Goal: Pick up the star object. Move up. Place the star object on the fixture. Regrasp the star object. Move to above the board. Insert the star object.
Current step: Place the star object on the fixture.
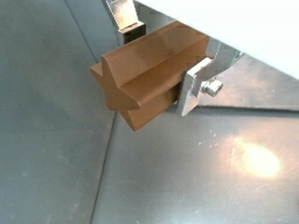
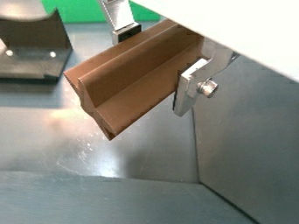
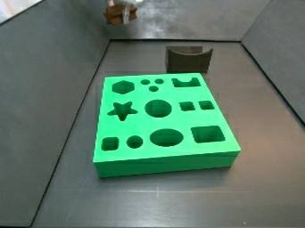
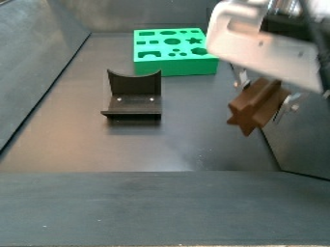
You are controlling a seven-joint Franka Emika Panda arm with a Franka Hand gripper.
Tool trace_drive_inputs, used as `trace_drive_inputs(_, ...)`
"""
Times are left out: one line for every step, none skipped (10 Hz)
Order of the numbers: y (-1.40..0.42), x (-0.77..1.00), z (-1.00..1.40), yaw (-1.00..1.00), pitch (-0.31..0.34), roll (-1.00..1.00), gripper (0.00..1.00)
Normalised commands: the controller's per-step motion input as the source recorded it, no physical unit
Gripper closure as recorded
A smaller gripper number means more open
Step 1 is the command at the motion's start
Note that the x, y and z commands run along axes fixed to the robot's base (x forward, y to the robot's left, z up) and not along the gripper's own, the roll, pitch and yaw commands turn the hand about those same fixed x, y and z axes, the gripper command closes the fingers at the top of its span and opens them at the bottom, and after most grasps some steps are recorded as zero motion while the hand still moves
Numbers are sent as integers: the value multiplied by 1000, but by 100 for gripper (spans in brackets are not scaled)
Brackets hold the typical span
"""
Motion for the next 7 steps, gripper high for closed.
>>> trace_drive_inputs(7,-33,1000,-19,49,30,100)
trace_drive_inputs(8,-35,1000,-20,52,34,100)
trace_drive_inputs(12,-37,921,-21,61,42,100)
trace_drive_inputs(13,-31,770,-20,68,45,100)
trace_drive_inputs(14,-19,566,-11,77,43,100)
trace_drive_inputs(17,-9,412,-4,87,41,100)
trace_drive_inputs(19,-1,205,2,103,38,100)
